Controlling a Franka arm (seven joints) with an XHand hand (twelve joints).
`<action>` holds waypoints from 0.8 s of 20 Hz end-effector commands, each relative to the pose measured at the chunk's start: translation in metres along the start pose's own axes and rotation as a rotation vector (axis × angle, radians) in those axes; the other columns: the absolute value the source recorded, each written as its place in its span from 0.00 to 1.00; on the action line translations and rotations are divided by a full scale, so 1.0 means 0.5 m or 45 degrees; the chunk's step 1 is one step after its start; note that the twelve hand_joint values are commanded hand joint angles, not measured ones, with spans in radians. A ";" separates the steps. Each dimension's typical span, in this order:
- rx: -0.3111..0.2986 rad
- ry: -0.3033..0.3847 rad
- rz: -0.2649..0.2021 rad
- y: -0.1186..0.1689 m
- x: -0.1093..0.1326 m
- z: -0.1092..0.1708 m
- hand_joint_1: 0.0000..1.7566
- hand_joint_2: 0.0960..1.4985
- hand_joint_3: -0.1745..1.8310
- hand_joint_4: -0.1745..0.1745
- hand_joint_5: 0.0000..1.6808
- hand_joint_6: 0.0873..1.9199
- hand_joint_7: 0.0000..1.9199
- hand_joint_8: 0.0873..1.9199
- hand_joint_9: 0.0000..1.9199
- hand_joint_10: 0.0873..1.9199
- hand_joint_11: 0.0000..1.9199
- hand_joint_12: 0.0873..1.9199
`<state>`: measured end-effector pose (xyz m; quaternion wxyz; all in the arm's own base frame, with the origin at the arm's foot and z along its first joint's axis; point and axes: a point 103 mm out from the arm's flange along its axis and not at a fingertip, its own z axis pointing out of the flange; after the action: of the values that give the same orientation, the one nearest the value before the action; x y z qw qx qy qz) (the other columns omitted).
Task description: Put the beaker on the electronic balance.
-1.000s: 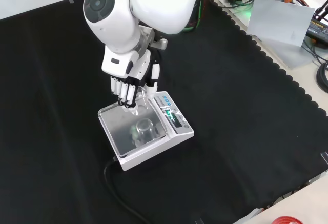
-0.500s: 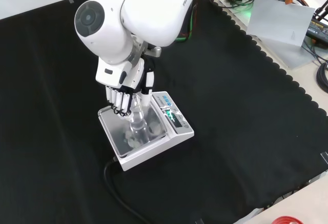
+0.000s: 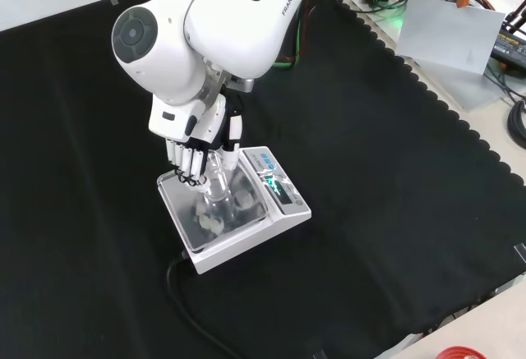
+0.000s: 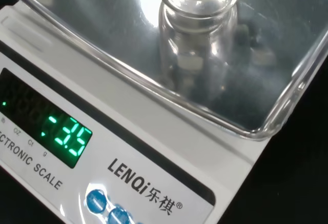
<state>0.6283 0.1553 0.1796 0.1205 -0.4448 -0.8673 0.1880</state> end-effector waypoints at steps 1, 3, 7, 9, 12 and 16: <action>0.003 -0.004 0.011 0.002 -0.002 -0.007 0.60 0.83 0.09 0.12 0.43 0.71 0.39 0.42 0.49 0.39 0.43 0.56; 0.005 -0.004 0.010 0.004 0.000 -0.008 0.60 0.83 0.09 0.12 0.43 0.71 0.39 0.42 0.49 0.39 0.43 0.56; 0.002 -0.002 0.010 0.004 0.000 -0.006 0.60 0.83 0.09 0.12 0.43 0.71 0.39 0.42 0.49 0.39 0.43 0.56; 0.011 -0.005 0.014 0.006 0.002 -0.005 0.60 0.83 0.09 0.12 0.43 0.71 0.39 0.42 0.49 0.39 0.43 0.56; 0.019 -0.002 0.013 0.013 0.004 0.001 0.60 0.83 0.09 0.12 0.43 0.71 0.39 0.42 0.49 0.39 0.43 0.56; 0.018 0.002 0.013 0.014 0.003 0.004 0.60 0.83 0.09 0.12 0.43 0.71 0.39 0.42 0.49 0.39 0.43 0.56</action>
<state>0.6325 0.1594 0.1774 0.1212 -0.4483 -0.8643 0.1934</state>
